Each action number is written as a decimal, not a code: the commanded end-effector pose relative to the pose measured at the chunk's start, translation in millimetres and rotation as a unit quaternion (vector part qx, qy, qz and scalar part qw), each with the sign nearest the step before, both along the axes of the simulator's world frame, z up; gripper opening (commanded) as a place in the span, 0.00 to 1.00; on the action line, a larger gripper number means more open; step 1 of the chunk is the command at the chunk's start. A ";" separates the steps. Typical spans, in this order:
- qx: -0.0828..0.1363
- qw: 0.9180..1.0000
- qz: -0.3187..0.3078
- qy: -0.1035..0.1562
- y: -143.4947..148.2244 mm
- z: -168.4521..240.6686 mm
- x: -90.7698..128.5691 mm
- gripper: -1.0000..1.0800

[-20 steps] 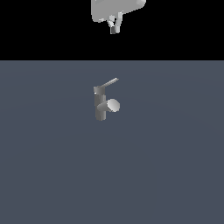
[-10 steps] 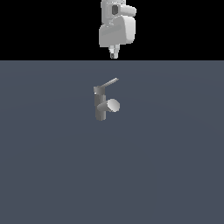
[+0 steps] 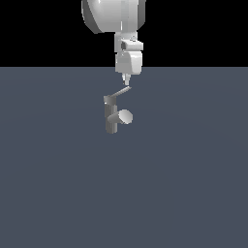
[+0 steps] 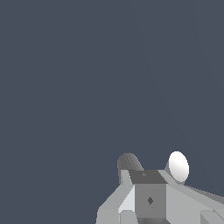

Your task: Turn on the faucet by rotating a designated handle.

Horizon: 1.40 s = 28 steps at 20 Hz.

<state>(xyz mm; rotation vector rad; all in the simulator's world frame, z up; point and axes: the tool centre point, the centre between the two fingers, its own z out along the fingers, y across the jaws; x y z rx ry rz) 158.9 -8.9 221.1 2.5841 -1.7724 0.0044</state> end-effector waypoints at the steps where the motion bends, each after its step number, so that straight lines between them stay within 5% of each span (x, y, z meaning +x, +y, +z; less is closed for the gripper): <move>1: 0.001 1.000 -0.017 -0.001 -0.1 -14.2 6.8 0.00; 15: 0.004 0.999 -0.046 -0.001 -0.3 -39.5 16.0 0.00; 28: 0.004 0.999 -0.046 -0.001 -10.1 -39.7 -10.2 0.00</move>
